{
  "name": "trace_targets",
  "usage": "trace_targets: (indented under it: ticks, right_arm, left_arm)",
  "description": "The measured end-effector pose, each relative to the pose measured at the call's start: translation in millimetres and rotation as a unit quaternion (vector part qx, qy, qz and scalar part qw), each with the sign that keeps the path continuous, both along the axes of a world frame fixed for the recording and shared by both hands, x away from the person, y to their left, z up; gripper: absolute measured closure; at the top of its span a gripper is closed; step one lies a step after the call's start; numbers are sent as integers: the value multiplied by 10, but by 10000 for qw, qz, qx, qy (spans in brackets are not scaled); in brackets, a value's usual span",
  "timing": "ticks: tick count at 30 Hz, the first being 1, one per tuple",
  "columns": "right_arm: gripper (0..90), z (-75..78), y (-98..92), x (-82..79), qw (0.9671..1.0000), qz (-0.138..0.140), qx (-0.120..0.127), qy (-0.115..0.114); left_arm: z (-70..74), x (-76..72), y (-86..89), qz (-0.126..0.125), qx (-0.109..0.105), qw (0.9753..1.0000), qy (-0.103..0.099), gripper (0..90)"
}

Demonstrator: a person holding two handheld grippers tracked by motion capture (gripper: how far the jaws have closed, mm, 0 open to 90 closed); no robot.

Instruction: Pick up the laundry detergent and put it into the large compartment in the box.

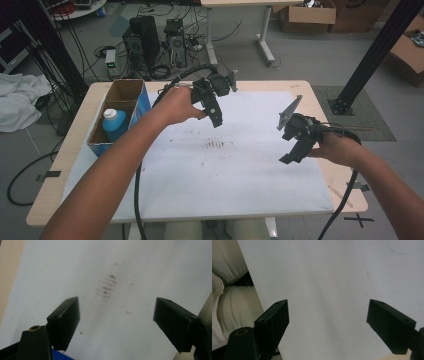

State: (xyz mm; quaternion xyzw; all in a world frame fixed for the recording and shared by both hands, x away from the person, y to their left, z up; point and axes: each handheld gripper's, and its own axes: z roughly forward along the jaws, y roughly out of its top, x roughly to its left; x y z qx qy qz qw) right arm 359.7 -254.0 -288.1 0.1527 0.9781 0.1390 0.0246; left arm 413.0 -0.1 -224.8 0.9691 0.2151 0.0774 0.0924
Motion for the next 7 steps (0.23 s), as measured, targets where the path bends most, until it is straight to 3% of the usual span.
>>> trace_targets:
  ticks: [7]
  right_arm:
    - [182, -5, 19, 3, 10000, 72, 21, -33]
  left_arm:
    - [7, -6, 19, 1, -14, 10000, -12, 223]
